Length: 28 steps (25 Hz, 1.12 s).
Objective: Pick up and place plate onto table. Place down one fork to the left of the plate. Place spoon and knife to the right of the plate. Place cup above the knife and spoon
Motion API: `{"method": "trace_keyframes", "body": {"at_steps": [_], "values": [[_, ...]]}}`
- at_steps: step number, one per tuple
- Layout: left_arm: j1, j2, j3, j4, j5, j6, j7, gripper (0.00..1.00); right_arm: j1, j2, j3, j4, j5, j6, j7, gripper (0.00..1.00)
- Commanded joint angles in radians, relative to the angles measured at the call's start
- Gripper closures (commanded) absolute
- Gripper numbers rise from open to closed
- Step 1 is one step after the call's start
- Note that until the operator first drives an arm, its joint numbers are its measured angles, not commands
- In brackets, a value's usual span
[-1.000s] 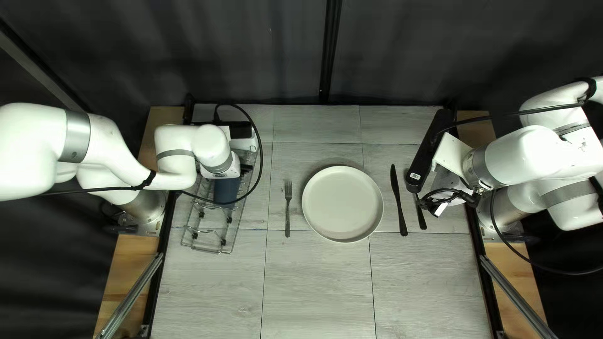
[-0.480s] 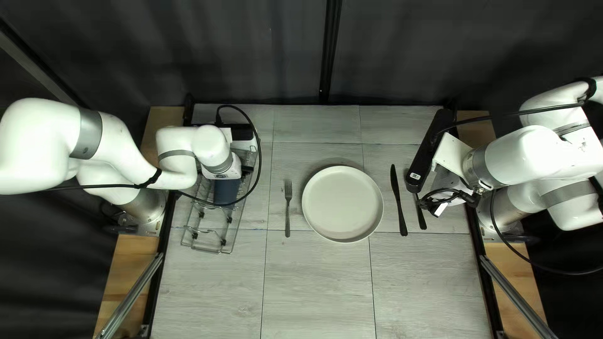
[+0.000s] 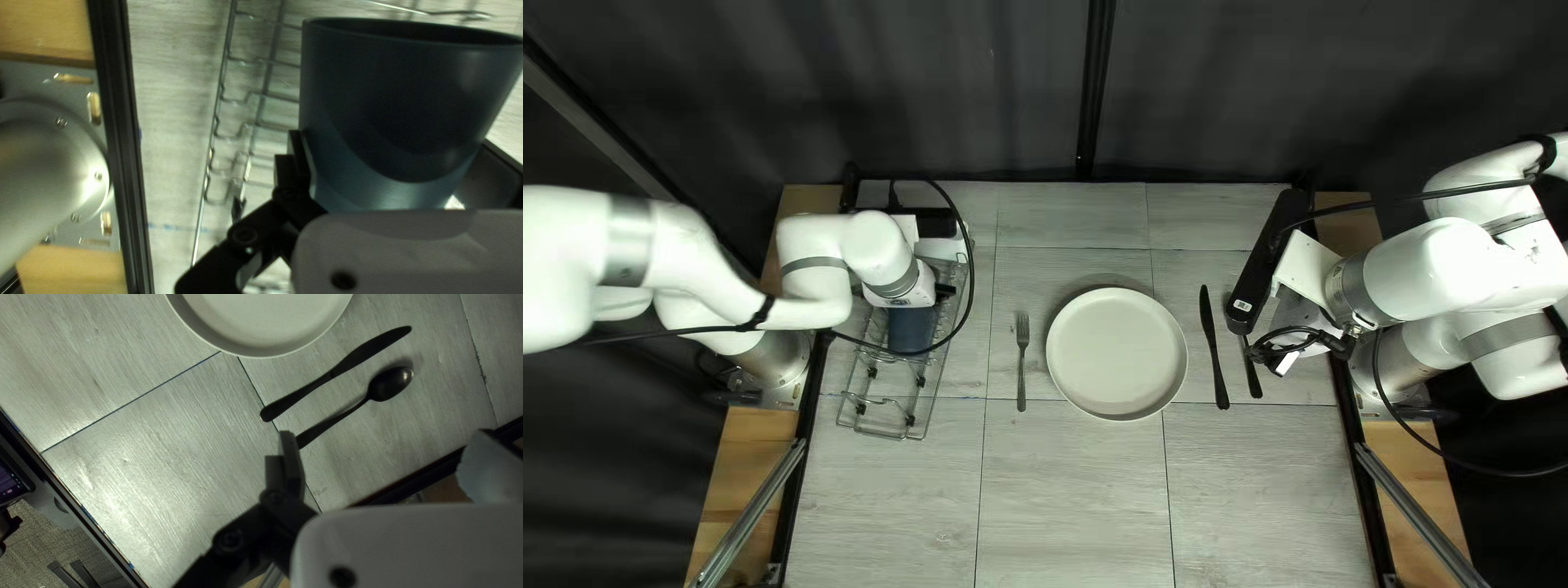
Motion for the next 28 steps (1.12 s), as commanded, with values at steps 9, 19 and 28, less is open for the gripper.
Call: {"method": "trace_keyframes", "body": {"at_steps": [9, 19, 28], "values": [[0.13, 0.598, -0.244, 0.422, 0.484, -0.226, -0.361, 1.0, 0.0, 0.0, 0.0, 0.0, 0.0, 0.0, 0.0, 0.0], [0.075, 0.895, -0.148, 0.521, 0.77, -0.394, -0.463, 1.0, 0.0, 0.0, 0.0, 0.0, 0.0, 0.0, 0.0, 0.0], [0.049, 1.016, -0.104, 0.555, 0.856, -0.465, -0.481, 1.0, 0.0, 0.0, 0.0, 0.0, 0.0, 0.0, 0.0, 0.0]]}}
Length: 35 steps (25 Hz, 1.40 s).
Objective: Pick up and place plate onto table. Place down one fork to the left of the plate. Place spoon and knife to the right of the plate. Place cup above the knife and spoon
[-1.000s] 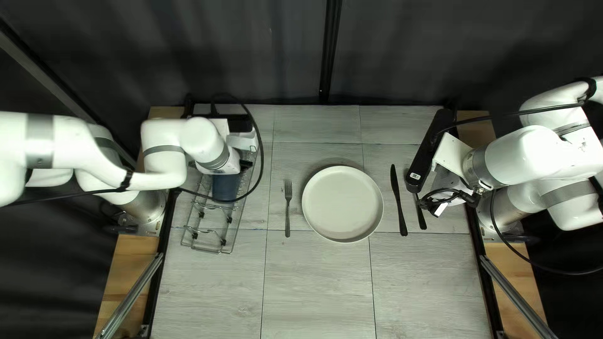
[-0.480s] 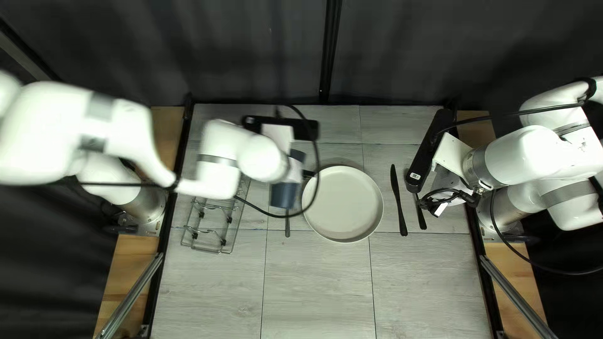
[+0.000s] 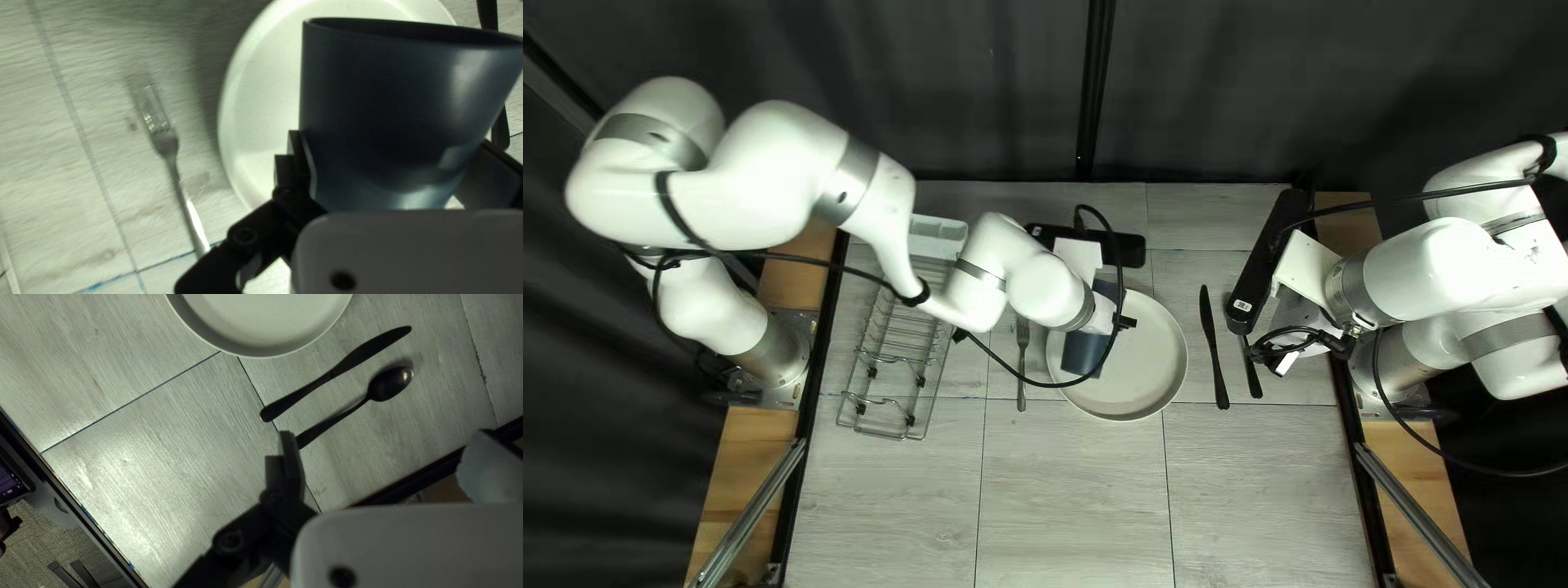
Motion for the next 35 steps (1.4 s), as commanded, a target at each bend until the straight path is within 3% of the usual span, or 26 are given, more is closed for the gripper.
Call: {"method": "trace_keyframes", "body": {"at_steps": [1, 2, 4, 5, 10, 12, 14, 17, 19, 22, 24, 27, 28, 31, 35], "values": [[-0.015, 0.06, 0.015, 0.026, 0.028, -0.026, -0.002, 1.0, 0.0, 0.0, 0.0, 0.0, 0.0, 0.0, 0.0, 0.0], [-0.016, 0.066, 0.015, 0.028, 0.028, -0.028, 0.0, 1.0, 0.0, 0.0, 0.0, 0.0, 0.0, 0.0, 0.0, 0.0], [-0.015, 0.088, 0.016, 0.036, 0.031, -0.04, 0.01, 0.87, 0.0, 0.0, 0.0, 0.0, 0.0, 0.0, 0.0, 0.0], [-0.013, 0.099, 0.014, 0.039, 0.031, -0.048, 0.02, 0.0, 0.0, 0.0, 0.0, 0.0, 0.0, 0.0, 0.0, 0.0], [0.03, 0.095, -0.011, 0.029, -0.006, -0.058, 0.087, 0.0, 0.0, 0.0, 0.0, 0.0, 0.0, 0.0, 0.0, 0.0], [0.078, 0.036, -0.05, -0.004, -0.065, -0.042, 0.158, 0.0, 0.0, 0.0, 0.0, 0.0, 0.0, 0.0, 0.0, 0.0], [0.154, -0.081, -0.102, -0.073, -0.193, -0.03, 0.287, 0.0, 0.0, 0.0, 0.0, 0.0, 0.0, 0.0, 0.0, 0.0], [0.203, -0.243, -0.125, -0.15, -0.4, -0.011, 0.48, 0.0, 0.0, 0.0, 0.0, 0.0, 0.0, 0.0, 0.0, 0.0], [0.147, -0.417, -0.053, -0.205, -0.628, 0.061, 0.696, 0.0, 0.0, 0.0, 0.0, 0.0, 0.0, 0.0, 0.0, 0.0], [0.079, -0.565, 0.033, -0.243, -0.765, 0.171, 0.854, 0.0, 0.0, 0.0, 0.0, 0.0, 0.0, 0.0, 0.0, 0.0], [0.01, -0.731, 0.128, -0.306, -0.851, 0.276, 0.975, 0.0, 0.0, 0.0, 0.0, 0.0, 0.0, 0.0, 0.0, 0.0], [-0.065, -0.927, 0.214, -0.387, -0.898, 0.38, 1.089, 0.0, 0.0, 0.0, 0.0, 0.0, 0.0, 0.0, 0.0, 0.0], [-0.117, -1.028, 0.262, -0.416, -0.904, 0.441, 1.166, 0.0, 0.0, 0.0, 0.0, 0.0, 0.0, 0.0, 0.0, 0.0], [-0.2, -1.194, 0.317, -0.45, -0.886, 0.53, 1.276, 0.0, 0.0, 0.0, 0.0, 0.0, 0.0, 0.0, 0.0, 0.0], [-0.2, -1.194, 0.317, -0.45, -0.886, 0.53, 1.276, 0.0, 0.0, 0.0, 0.0, 0.0, 0.0, 0.0, 0.0, 0.0]]}}
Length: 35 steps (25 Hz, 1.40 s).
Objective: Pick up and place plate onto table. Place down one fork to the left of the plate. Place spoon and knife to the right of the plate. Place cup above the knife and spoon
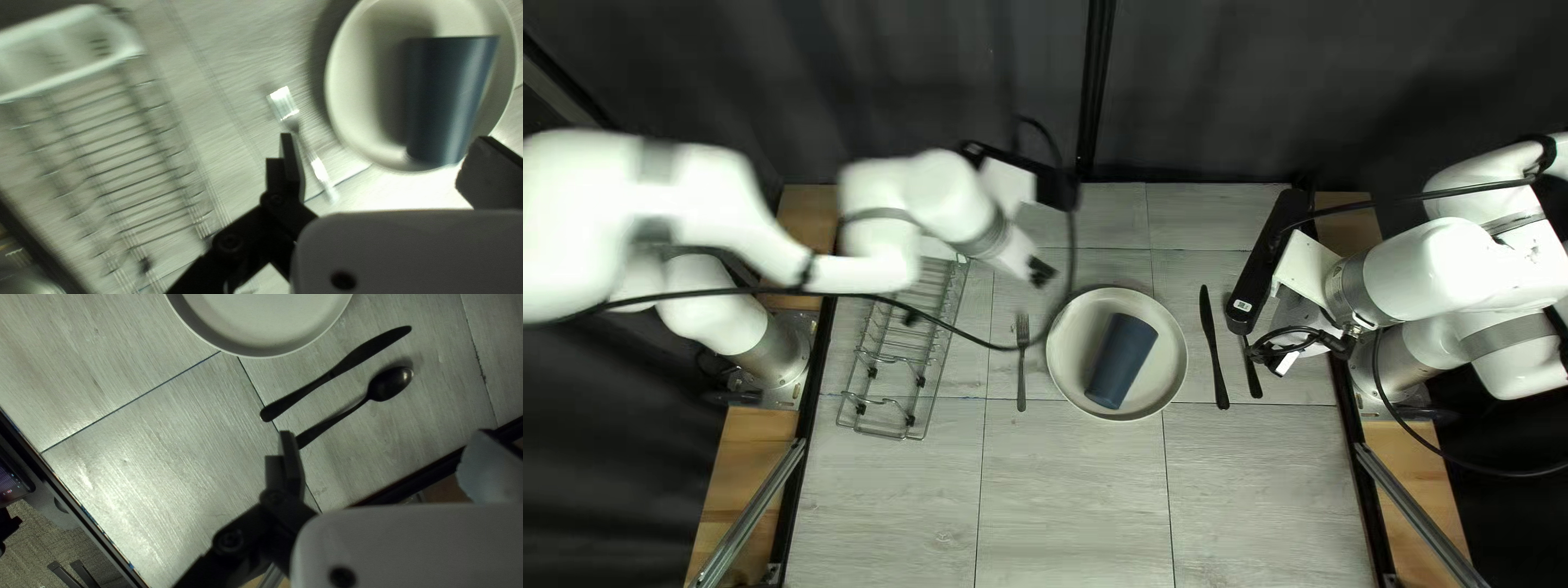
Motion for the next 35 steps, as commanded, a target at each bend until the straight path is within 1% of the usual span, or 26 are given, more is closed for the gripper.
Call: {"method": "trace_keyframes", "body": {"at_steps": [1, 3, 5, 6, 7, 8, 9, 19, 20, 22, 23, 25, 30, 31, 32, 33, 35], "values": [[-0.025, -0.039, 0.02, -0.015, -0.001, 0.026, 0.027, 0.0, 0.0, 0.0, 0.0, 0.0, 0.0, 0.0, 0.0, 0.0], [-0.025, -0.039, 0.02, -0.015, -0.001, 0.026, 0.027, 0.0, 0.0, 0.0, 0.0, 0.0, 0.0, 0.0, 0.0, 0.0], [-0.039, -0.076, 0.06, -0.004, -0.006, 0.107, 0.055, 0.0, 0.0, 0.0, 0.0, 0.0, 0.0, 0.0, 0.0, 0.0], [-0.057, -0.104, 0.1, 0.031, 0.003, 0.197, 0.1, 0.0, 0.0, 0.0, 0.0, 0.0, 0.0, 0.0, 0.0, 0.0], [-0.067, -0.125, 0.124, 0.051, 0.011, 0.25, 0.125, 0.0, 0.0, 0.0, 0.0, 0.0, 0.0, 0.0, 0.0, 0.0], [-0.096, -0.173, 0.187, 0.08, 0.022, 0.353, 0.191, 0.0, 0.0, 0.0, 0.0, 0.0, 0.0, 0.0, 0.0, 0.0], [-0.116, -0.198, 0.223, 0.09, 0.025, 0.405, 0.232, 0.0, 0.0, 0.0, 0.0, 0.0, 0.0, 0.0, 0.0, 0.0], [-0.116, -0.198, 0.223, 0.09, 0.025, 0.405, 0.232, 0.0, 0.0, 0.0, 0.0, 0.0, 0.0, 0.0, 0.0, 0.0], [-0.116, -0.198, 0.223, 0.09, 0.025, 0.405, 0.232, 0.0, 0.0, 0.004, -0.001, -0.006, -0.011, -0.013, -0.008, 0.0], [-0.116, -0.198, 0.223, 0.09, 0.025, 0.405, 0.232, 0.0, -0.014, 0.037, -0.044, -0.004, 0.003, -0.076, -0.015, 0.0], [-0.116, -0.198, 0.223, 0.09, 0.025, 0.405, 0.232, 0.0, -0.021, 0.073, -0.072, -0.003, 0.024, -0.131, -0.01, 0.0], [-0.116, -0.198, 0.223, 0.09, 0.025, 0.405, 0.232, 0.0, -0.023, 0.111, -0.101, -0.016, 0.054, -0.202, -0.003, 0.0], [-0.116, -0.198, 0.223, 0.09, 0.025, 0.405, 0.232, 0.0, -0.024, 0.163, -0.189, -0.118, 0.137, -0.426, -0.032, 0.0], [-0.116, -0.198, 0.223, 0.09, 0.025, 0.405, 0.232, 0.0, -0.022, 0.176, -0.216, -0.152, 0.157, -0.49, -0.052, 0.0], [-0.116, -0.198, 0.223, 0.09, 0.025, 0.405, 0.232, 0.0, -0.021, 0.18, -0.228, -0.167, 0.166, -0.516, -0.063, 0.0], [-0.116, -0.198, 0.223, 0.09, 0.025, 0.405, 0.232, 0.0, -0.02, 0.194, -0.265, -0.21, 0.183, -0.591, -0.1, 0.0], [-0.116, -0.198, 0.223, 0.09, 0.025, 0.405, 0.232, 0.0, -0.014, 0.21, -0.306, -0.243, 0.206, -0.662, -0.142, 0.0]]}}
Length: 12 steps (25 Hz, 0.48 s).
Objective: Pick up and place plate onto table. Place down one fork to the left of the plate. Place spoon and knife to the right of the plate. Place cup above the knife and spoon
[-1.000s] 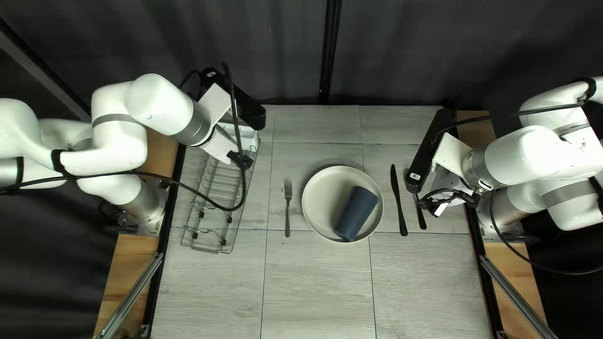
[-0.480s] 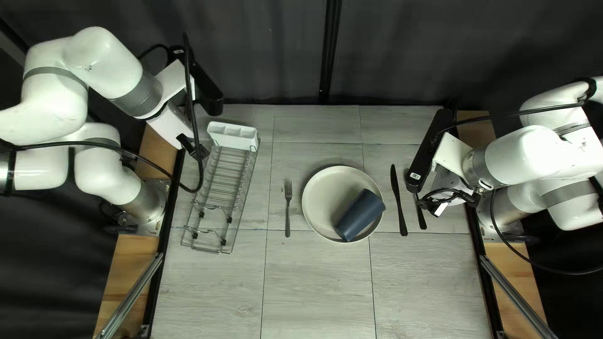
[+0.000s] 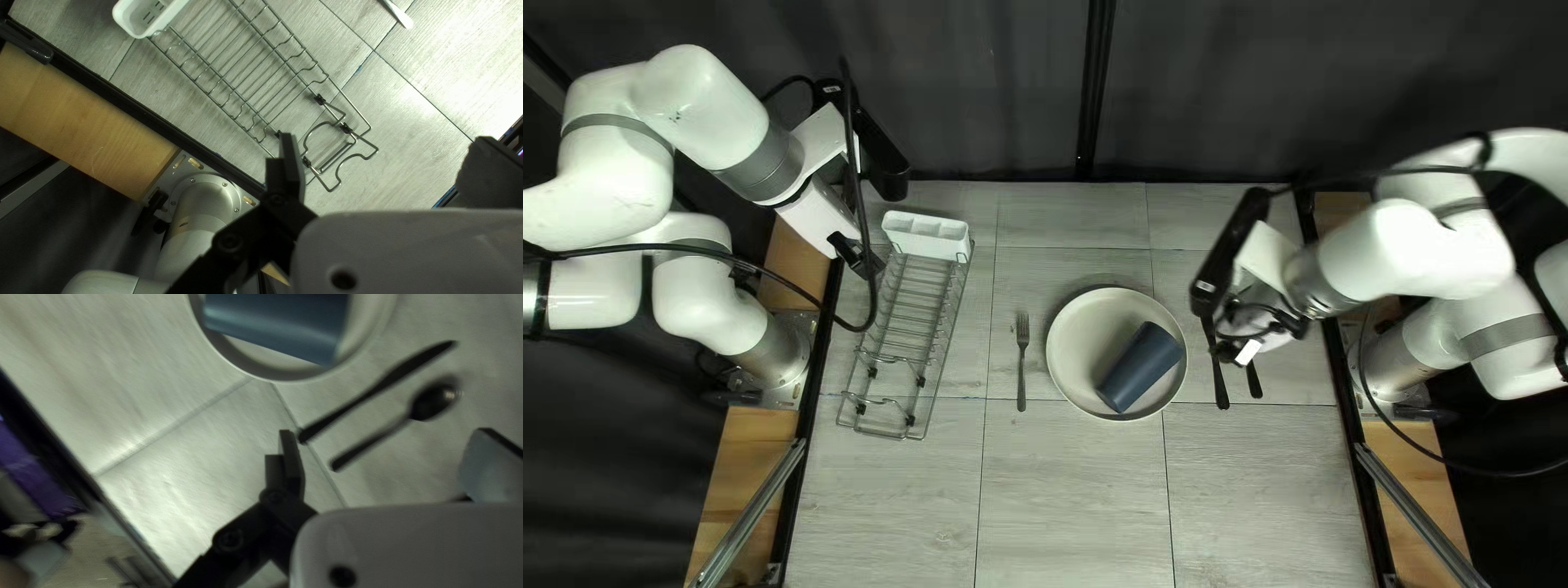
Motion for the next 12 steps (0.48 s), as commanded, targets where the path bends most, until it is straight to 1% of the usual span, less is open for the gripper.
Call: {"method": "trace_keyframes", "body": {"at_steps": [1, 2, 3, 5, 6, 7, 8, 10, 11, 12], "values": [[0.0, 0.0, 0.0, 0.0, 0.0, 0.0, 0.0, 0.0, 0.017, 0.055, -0.129, -0.116, 0.077, -0.218, -0.125, 0.0], [0.0, 0.0, 0.0, 0.0, 0.0, 0.0, 0.0, 0.0, 0.026, 0.072, -0.151, -0.119, 0.092, -0.244, -0.152, 0.0], [0.0, 0.0, 0.0, 0.0, 0.0, 0.0, 0.0, 0.0, 0.048, 0.102, -0.202, -0.123, 0.124, -0.288, -0.212, 0.0], [0.0, 0.0, 0.0, 0.0, 0.0, 0.0, 0.0, 0.0, 0.084, 0.138, -0.278, -0.121, 0.18, -0.334, -0.303, 0.0], [0.0, 0.0, 0.0, 0.0, 0.0, 0.0, 0.0, 0.0, 0.121, 0.164, -0.345, -0.118, 0.234, -0.367, -0.38, 0.0], [0.0, 0.0, 0.0, 0.0, 0.0, 0.0, 0.0, 0.0, 0.137, 0.172, -0.37, -0.118, 0.257, -0.379, -0.41, 0.0], [0.0, 0.0, 0.0, 0.0, 0.0, 0.0, 0.0, 0.0, 0.183, 0.2, -0.437, -0.108, 0.322, -0.402, -0.488, 0.0], [0.0, 0.0, 0.0, 0.0, 0.0, 0.0, 0.0, 0.0, 0.238, 0.223, -0.506, -0.1, 0.398, -0.424, -0.568, 0.0], [0.0, 0.0, 0.0, 0.0, 0.0, 0.0, 0.0, 0.0, 0.278, 0.238, -0.548, -0.096, 0.452, -0.439, -0.618, 0.0], [0.0, 0.0, 0.0, 0.0, 0.0, 0.0, 0.0, 0.0, 0.305, 0.248, -0.574, -0.094, 0.487, -0.451, -0.649, 0.0]]}}
